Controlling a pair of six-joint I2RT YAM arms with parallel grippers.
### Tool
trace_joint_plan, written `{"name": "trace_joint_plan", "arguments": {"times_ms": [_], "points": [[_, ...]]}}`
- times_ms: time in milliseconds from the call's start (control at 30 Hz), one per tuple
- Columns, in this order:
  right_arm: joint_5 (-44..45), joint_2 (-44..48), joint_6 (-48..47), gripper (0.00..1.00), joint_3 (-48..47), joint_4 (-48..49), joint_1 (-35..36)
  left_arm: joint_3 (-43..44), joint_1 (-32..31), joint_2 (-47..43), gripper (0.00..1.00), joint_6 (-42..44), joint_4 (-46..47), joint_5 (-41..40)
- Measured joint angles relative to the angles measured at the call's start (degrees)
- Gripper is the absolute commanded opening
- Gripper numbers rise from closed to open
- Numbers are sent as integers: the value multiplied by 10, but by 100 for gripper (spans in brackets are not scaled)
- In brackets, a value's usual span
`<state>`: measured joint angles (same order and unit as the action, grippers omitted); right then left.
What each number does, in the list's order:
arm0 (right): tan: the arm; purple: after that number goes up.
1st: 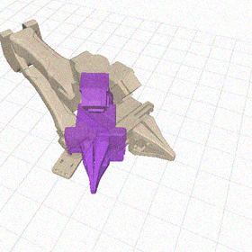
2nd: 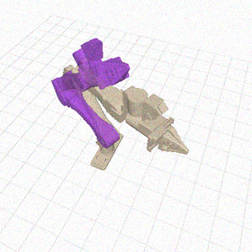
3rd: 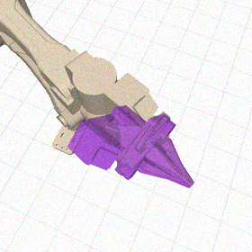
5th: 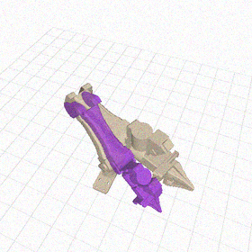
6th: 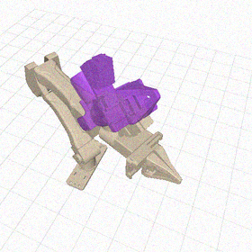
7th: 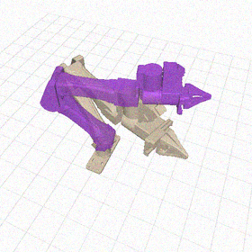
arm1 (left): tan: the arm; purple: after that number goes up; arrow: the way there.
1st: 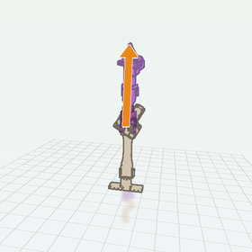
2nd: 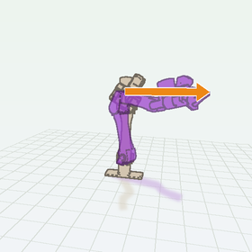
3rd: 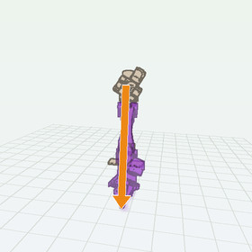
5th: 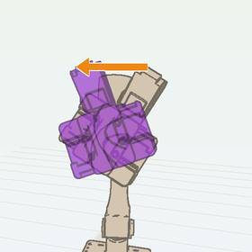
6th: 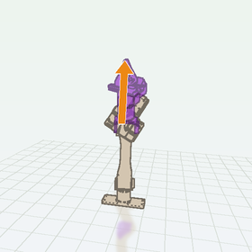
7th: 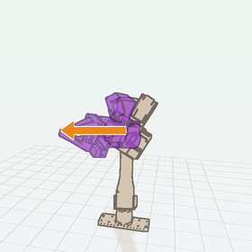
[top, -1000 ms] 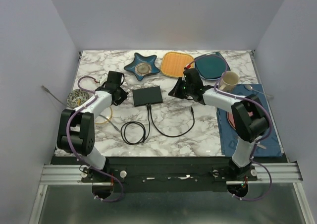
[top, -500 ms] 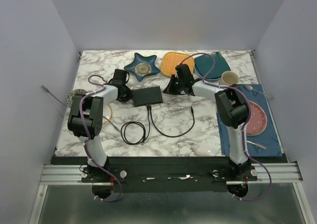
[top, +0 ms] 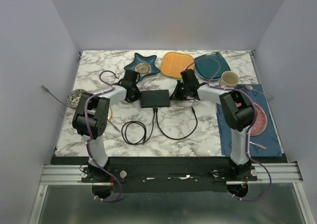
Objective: Pull the plug from the switch port
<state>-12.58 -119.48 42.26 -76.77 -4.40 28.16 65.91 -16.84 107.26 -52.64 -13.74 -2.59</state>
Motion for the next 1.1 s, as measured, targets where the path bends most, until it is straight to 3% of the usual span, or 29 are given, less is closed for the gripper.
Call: {"name": "trace_joint_plan", "arguments": {"times_ms": [300,500,567,667,700,767,800,967,1100], "points": [[46,110,-12,5,142,5,-9,19,-72,6,0,29,-23,-4],[56,144,-14,5,182,8,-9,49,-93,13,1,48,-69,-23],[57,160,-18,6,188,1,-9,72,-100,12,8,57,-94,-42],[67,209,-36,6,187,-12,-8,90,-107,-10,47,72,-115,-79],[70,228,-43,6,185,-14,-8,87,-108,-28,65,77,-121,-87],[71,263,-54,6,176,-14,-7,74,-109,-67,84,77,-121,-98],[70,274,-59,6,170,-10,-7,50,-109,-103,99,79,-104,-99],[20,271,-72,6,150,22,-7,-81,-106,-231,99,57,-3,-54],[-26,224,-66,6,151,33,-7,-185,-110,-252,99,25,108,23]]}}
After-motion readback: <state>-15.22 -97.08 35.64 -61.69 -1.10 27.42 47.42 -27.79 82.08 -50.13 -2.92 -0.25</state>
